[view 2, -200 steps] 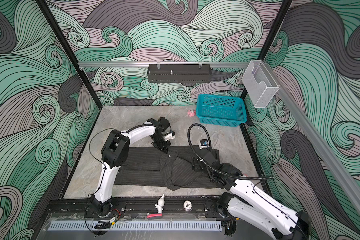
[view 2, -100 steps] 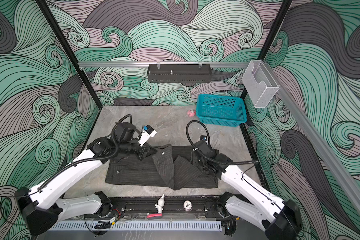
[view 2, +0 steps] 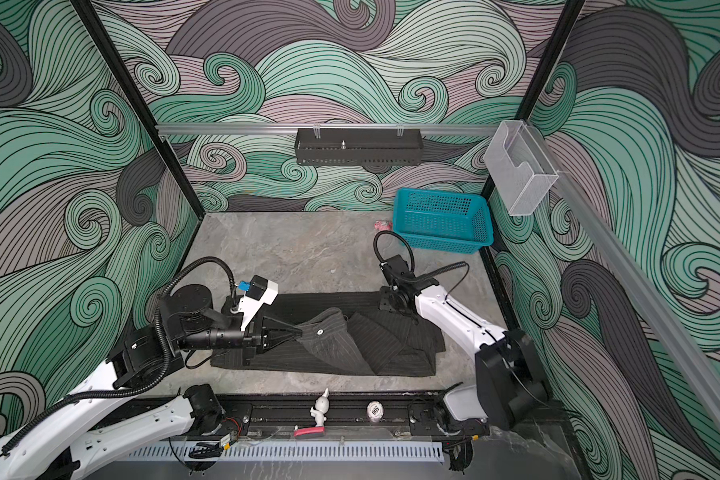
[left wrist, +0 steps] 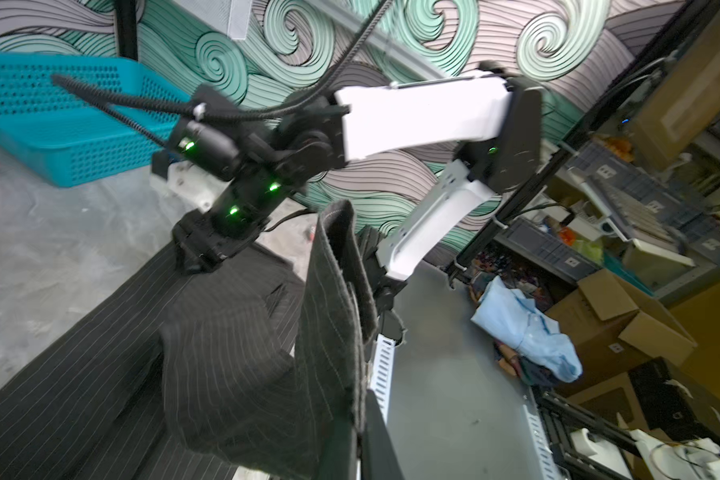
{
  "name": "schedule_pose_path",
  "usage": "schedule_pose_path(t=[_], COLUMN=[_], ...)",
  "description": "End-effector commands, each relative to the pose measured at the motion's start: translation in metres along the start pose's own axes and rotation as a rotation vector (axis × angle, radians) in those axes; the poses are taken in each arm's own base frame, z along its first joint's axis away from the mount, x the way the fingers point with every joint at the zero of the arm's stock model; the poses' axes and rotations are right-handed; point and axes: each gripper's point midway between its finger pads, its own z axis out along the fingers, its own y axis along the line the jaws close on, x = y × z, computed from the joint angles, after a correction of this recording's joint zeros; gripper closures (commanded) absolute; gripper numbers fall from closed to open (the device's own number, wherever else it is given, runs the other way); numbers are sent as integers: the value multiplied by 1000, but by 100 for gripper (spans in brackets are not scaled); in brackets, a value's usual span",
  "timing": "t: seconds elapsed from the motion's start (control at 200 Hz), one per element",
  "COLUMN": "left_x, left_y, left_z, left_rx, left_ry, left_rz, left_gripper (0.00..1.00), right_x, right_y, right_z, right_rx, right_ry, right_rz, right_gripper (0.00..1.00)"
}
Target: Fold and stack the long sleeve shirts
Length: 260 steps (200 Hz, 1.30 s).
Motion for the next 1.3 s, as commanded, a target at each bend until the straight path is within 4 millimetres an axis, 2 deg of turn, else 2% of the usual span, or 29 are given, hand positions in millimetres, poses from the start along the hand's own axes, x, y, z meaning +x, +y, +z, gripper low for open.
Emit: schedule_pose_path(t=[0.0, 0.22, 0.305, 0.405, 0.576, 0.696, 0.836, 0.991, 1.111, 1.297], left_x=[-40, -51, -58, -74, -96, -100, -100, -91, -74, -44], left_y=[-34, -68, -74, -70, -29, 5, 45, 82, 108, 142], left_z=[-7, 1, 2, -3, -21, -33, -58, -101, -126, -144], left_rx=[99, 187, 201, 155, -113, -305, -497, -715, -875, -1055], left_ry=[-95, -85, -103, -165, -300, -347, -432, -527, -542, -530], left_rz=[35, 72, 79, 78, 36, -6, -80, -171, -235, -289], left_gripper=[100, 100, 100, 100, 100, 100, 100, 100, 100, 100], right_x=[-9, -22, -26, -29, -26, -21, -18, -16, -13, -13], right_y=[3, -9, -15, -23, -34, -41, -50, -65, -75, -80], right_z=[5, 14, 20, 32, 60, 72, 71, 67, 64, 60], right_rx=[-33, -29, -19, -12, -7, 7, 23, 60, 78, 98], right_ry=[15, 14, 22, 50, 114, 144, 154, 163, 171, 164], right_rz=[-11, 17, 33, 54, 90, 108, 123, 129, 148, 147], right_gripper=[42, 45, 46, 51, 78, 89, 92, 90, 90, 96])
